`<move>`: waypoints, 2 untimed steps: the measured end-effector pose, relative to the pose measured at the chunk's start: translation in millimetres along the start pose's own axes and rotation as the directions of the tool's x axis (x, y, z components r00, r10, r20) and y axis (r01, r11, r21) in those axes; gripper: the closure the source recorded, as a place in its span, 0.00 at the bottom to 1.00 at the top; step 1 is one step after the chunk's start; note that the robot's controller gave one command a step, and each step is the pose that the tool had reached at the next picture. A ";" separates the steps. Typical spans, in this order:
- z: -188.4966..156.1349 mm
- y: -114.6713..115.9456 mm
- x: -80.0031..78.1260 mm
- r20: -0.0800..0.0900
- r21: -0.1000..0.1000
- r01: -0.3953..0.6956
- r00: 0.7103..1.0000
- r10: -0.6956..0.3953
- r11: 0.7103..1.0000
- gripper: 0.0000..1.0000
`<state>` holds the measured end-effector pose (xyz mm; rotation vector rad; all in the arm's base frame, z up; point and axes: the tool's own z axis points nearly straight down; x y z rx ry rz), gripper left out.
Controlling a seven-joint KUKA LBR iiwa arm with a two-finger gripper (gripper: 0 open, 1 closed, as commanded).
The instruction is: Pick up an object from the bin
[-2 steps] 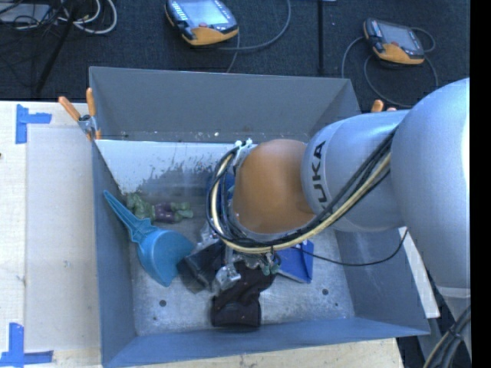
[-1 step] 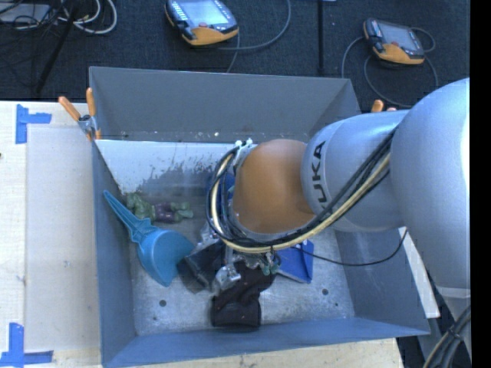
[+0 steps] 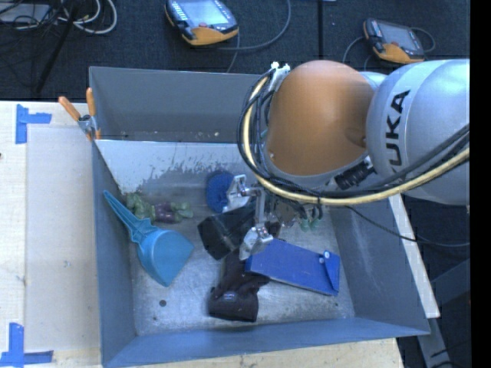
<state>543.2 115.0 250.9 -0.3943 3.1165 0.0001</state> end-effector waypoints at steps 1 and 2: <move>3.6 -0.5 1.7 -0.009 0.000 -0.001 1.000 0.001 1.000 1.00; 44.4 -1.0 5.2 0.000 0.000 -0.005 1.000 0.005 1.000 1.00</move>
Offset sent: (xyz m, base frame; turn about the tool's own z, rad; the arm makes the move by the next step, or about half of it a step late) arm -0.0094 -0.0027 -0.0839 0.0118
